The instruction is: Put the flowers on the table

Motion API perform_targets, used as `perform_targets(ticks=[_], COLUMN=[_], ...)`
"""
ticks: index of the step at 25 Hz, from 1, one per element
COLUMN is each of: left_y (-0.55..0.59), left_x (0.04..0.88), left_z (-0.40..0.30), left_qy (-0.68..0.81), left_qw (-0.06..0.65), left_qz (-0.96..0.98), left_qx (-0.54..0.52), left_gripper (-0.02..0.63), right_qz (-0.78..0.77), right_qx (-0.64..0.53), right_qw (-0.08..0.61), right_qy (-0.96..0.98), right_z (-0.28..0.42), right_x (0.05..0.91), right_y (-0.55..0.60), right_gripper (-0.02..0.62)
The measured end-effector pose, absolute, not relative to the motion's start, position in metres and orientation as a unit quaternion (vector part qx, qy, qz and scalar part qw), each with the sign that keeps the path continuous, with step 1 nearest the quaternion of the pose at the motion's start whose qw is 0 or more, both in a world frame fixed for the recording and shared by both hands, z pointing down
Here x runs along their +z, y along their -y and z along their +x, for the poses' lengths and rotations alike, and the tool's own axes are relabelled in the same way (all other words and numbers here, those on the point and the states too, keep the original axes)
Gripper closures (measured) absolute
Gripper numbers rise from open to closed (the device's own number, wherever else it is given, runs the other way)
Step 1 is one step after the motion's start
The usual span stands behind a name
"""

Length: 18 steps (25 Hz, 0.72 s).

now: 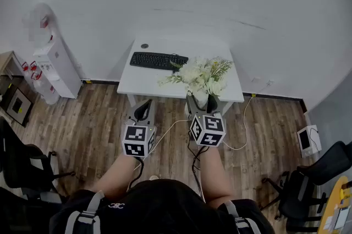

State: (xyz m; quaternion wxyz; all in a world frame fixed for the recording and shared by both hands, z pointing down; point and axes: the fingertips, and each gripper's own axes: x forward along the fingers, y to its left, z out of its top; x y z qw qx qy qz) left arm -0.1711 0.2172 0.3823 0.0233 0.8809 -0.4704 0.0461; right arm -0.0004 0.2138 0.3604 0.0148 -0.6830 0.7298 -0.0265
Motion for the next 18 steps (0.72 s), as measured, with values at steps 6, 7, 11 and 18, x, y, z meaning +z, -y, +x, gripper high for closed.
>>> perform_targets(ticks=[6,7,11,18], left_y=[-0.214,-0.214,-0.209,-0.195], left_x=[0.387,0.388,0.391,0.391], left_z=[-0.177,-0.176,-0.172,-0.183], left_qy=[0.469,0.468,0.465,0.462], left_qw=[0.027,0.027,0.026,0.026], left_qz=[0.882,0.882,0.884,0.885], left_qx=[0.047,0.047,0.049,0.044], left_gripper=[0.604,0.604,0.604,0.604], right_qz=[-0.685,-0.685,-0.687,-0.688], right_qx=[-0.031,-0.033,-0.031,-0.023], right_qw=[0.024,0.027,0.026,0.032], right_qy=[-0.728,-0.728,-0.726,-0.724], right_z=[-0.006,-0.005,-0.003,-0.012], right_x=[0.364,0.364,0.364,0.362], right_y=[-0.215,-0.214,-0.21,-0.2], right_gripper=[0.275,0.275,0.275,0.275])
